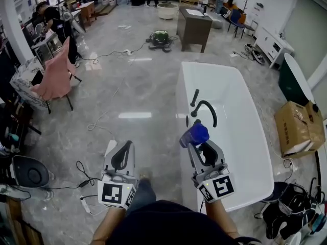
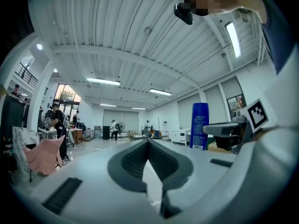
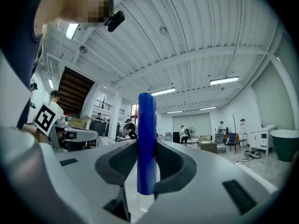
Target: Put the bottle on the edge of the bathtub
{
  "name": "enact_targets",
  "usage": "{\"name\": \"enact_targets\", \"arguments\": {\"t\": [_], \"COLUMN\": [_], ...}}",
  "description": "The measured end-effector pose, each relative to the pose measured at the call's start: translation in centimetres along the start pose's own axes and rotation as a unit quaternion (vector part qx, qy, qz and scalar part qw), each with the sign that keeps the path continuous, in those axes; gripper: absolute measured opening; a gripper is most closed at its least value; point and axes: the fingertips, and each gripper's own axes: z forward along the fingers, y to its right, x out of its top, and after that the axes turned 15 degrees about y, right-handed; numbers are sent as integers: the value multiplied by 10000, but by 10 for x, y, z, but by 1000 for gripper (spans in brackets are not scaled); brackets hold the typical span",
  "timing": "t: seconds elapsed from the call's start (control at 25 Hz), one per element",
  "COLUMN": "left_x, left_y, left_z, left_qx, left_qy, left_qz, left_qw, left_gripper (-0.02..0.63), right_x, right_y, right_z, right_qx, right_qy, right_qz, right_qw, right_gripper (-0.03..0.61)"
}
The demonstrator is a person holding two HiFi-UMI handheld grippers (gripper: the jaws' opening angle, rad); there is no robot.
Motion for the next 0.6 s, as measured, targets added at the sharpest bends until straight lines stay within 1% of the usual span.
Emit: {"name": "enact_targets", "arguments": {"t": [0.16, 0.28, 0.44, 0.6], "left_x": [-9, -18, -28, -43], "left_y": [-30, -52, -77, -97], "left_z": [48, 78, 108, 133], "left_qx": [-285, -504, -810, -1012], "left_qy": [109, 113, 129, 126], "left_qz": [-36, -21, -33, -126], "left_qw": [9995, 9987, 9966, 9947], "left_gripper": [2, 2, 2, 2], "right_x": [-15, -28, -42, -56], "right_y": [12, 17, 21, 27], "right_z": [54, 88, 121, 141], "right_qx": [-104, -236, -470, -760], "right_qy": [110, 131, 132, 132], "right_qz": [-113, -105, -140, -145], "right_qw": [9998, 9996, 9987, 9969], "right_gripper": [133, 133, 133, 133]}}
